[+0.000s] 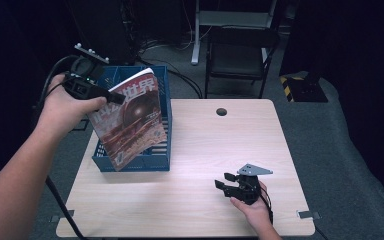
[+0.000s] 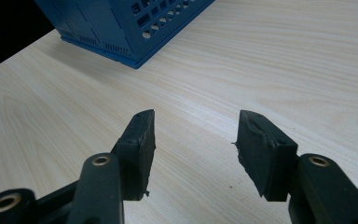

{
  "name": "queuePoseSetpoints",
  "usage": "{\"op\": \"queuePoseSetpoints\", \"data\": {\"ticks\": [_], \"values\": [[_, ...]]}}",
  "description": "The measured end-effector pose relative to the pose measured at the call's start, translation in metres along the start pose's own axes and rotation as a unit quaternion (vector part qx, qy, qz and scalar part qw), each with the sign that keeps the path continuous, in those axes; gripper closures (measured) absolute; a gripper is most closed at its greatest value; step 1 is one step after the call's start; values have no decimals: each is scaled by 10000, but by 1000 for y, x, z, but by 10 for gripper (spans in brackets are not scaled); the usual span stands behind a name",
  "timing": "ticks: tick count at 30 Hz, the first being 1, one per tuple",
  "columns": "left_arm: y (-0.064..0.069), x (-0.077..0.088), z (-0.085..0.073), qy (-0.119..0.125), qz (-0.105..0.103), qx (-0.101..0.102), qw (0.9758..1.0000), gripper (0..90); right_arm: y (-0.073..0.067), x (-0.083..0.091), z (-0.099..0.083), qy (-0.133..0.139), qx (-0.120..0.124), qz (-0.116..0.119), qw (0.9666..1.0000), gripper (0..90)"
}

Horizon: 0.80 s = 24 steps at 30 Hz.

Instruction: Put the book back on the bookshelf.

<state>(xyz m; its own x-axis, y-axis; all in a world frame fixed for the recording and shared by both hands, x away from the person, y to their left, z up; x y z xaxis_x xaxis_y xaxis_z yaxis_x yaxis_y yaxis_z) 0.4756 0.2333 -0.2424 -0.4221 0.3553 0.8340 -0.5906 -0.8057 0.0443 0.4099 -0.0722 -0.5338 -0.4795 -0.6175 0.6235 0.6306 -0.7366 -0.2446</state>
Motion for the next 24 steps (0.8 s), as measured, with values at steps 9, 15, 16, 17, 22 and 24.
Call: {"op": "queuePoseSetpoints", "data": {"ticks": [9, 15, 16, 17, 22, 24], "values": [[-25, 5, -15, -38, 113, 276, 9995, 841, 0, 0, 0, -13, -11, -9, 10000, 468], [-38, 7, -25, -45, 156, 440, 9989, 841, 0, 0, -1, -13, -16, -18, 10000, 468], [-40, 7, -26, -33, 171, 461, 9988, 841, 0, -1, 0, -2, -16, -16, 10000, 468], [-42, 7, -27, -17, 188, 528, 9984, 841, 0, -1, -1, -8, -14, -17, 10000, 468], [-49, 8, -31, -40, 227, 658, 9976, 841, -1, -1, -1, -13, -42, -3, 10000, 468], [-53, 8, -31, -8, 270, 708, 9971, 841, -1, -1, -1, -12, -40, -2, 10000, 468]]}}
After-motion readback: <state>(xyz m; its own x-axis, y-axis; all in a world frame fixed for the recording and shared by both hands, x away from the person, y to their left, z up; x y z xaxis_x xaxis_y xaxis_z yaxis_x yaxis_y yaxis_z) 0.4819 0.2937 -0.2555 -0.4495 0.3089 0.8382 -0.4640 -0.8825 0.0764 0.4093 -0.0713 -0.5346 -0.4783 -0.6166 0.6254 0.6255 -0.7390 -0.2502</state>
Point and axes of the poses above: each handheld gripper's, and its own axes: x roughly backward along the jaws, z roughly out of its top, y roughly to its right, the point moved 10 cm from there along -x, roughly forward along the jaws, and after that the axes turned 8 degrees about -y, right-handed, at the moved point
